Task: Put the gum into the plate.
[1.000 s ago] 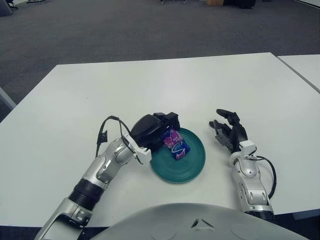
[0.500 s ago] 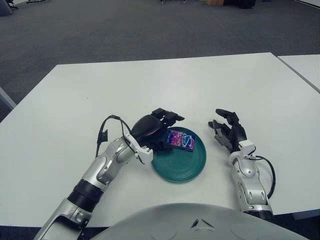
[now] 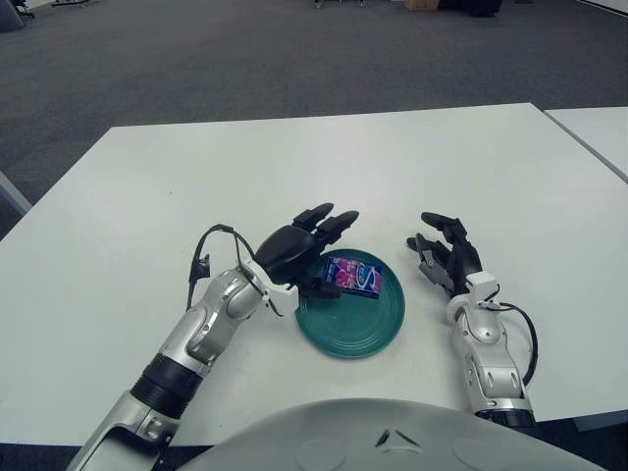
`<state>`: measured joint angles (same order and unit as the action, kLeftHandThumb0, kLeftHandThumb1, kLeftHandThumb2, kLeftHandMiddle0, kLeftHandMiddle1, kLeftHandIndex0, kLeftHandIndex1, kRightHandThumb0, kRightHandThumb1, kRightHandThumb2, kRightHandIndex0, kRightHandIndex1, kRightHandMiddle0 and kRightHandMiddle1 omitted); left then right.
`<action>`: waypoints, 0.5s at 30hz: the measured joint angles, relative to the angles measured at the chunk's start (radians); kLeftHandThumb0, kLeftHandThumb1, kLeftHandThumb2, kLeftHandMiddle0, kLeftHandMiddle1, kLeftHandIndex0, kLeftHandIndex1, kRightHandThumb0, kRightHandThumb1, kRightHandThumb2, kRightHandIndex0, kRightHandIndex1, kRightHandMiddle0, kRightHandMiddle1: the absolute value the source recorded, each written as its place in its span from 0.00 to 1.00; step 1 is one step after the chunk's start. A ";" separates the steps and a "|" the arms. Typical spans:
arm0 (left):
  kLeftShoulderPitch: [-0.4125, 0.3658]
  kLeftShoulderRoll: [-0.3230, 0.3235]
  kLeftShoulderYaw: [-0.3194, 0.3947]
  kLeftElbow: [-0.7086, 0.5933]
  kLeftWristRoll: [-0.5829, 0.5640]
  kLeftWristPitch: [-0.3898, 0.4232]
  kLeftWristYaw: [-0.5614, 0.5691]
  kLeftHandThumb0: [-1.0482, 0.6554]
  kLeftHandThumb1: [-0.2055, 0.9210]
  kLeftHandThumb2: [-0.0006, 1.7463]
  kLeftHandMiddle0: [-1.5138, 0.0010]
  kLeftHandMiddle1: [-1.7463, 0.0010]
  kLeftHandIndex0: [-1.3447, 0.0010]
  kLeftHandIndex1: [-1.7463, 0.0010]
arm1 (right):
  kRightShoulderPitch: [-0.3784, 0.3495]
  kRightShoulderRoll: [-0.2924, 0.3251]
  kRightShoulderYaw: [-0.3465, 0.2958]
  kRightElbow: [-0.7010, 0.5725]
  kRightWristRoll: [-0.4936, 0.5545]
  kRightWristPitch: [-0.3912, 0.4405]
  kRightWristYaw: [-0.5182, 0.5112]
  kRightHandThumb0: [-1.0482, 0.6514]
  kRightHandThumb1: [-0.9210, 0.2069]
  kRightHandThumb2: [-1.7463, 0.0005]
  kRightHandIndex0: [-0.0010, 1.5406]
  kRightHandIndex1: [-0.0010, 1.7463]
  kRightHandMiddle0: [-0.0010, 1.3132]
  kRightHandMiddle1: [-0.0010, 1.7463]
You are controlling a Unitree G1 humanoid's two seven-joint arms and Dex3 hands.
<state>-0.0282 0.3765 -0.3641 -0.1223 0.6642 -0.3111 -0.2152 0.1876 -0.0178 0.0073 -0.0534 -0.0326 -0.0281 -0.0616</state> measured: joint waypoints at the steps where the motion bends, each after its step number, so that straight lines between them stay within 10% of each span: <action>1: 0.001 0.001 0.002 -0.003 -0.003 0.003 -0.003 0.00 1.00 0.21 1.00 1.00 1.00 1.00 | -0.001 0.000 0.000 0.000 0.000 0.001 0.000 0.33 0.00 0.68 0.36 0.39 0.08 0.56; 15: 0.074 -0.018 0.098 -0.082 -0.190 0.109 -0.054 0.00 1.00 0.19 1.00 1.00 1.00 1.00 | -0.008 -0.001 0.001 0.000 -0.001 0.013 -0.001 0.34 0.00 0.67 0.36 0.38 0.07 0.56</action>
<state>0.0460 0.3586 -0.2666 -0.2039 0.4738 -0.2018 -0.2688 0.1793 -0.0185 0.0086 -0.0535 -0.0333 -0.0153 -0.0622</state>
